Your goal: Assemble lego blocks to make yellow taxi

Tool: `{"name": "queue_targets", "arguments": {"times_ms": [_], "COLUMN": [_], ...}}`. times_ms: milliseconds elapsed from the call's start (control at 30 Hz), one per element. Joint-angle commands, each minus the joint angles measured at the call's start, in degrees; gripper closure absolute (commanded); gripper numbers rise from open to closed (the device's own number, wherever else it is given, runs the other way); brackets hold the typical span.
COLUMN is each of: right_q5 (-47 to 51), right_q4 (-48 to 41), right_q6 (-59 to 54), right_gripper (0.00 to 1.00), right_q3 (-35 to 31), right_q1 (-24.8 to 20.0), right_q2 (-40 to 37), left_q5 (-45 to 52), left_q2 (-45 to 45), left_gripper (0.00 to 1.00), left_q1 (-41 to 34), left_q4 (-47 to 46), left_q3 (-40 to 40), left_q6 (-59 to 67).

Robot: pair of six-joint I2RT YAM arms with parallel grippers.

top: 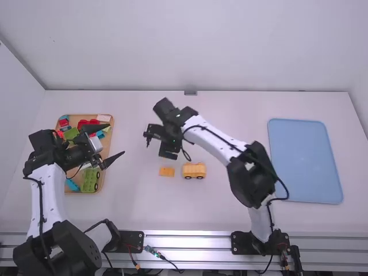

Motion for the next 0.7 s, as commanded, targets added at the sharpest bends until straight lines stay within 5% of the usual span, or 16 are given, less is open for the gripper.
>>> {"name": "queue_targets", "arguments": {"times_ms": [0,167,367,667], "right_q5": [-0.3,-3.4,-14.4,-35.5], "right_q4": [0.5,4.4,16.2,32.3], "right_q6": [1.4,0.5,-3.1,-12.3], "right_gripper": [0.01,0.01,0.01,0.01], "right_q3": [-3.1,-11.8,-31.2,-53.0], "right_q1": [-3.1,-7.5,-13.6,-22.8], "right_q2": [-6.9,-16.0,-30.1,-36.1], "left_q5": [4.0,0.2,-13.2,-19.6], "left_q2": [0.3,0.3,0.6,9.3], "left_gripper": [0.01,0.01,0.01,0.01], "left_q1": [-0.3,-4.7,-20.8,-33.3], "left_q4": [-0.1,2.0,3.3,2.2], "left_q3": [0.3,0.2,0.2,0.2], "left_q6": [-2.7,-8.8,-8.8,-0.5]}}
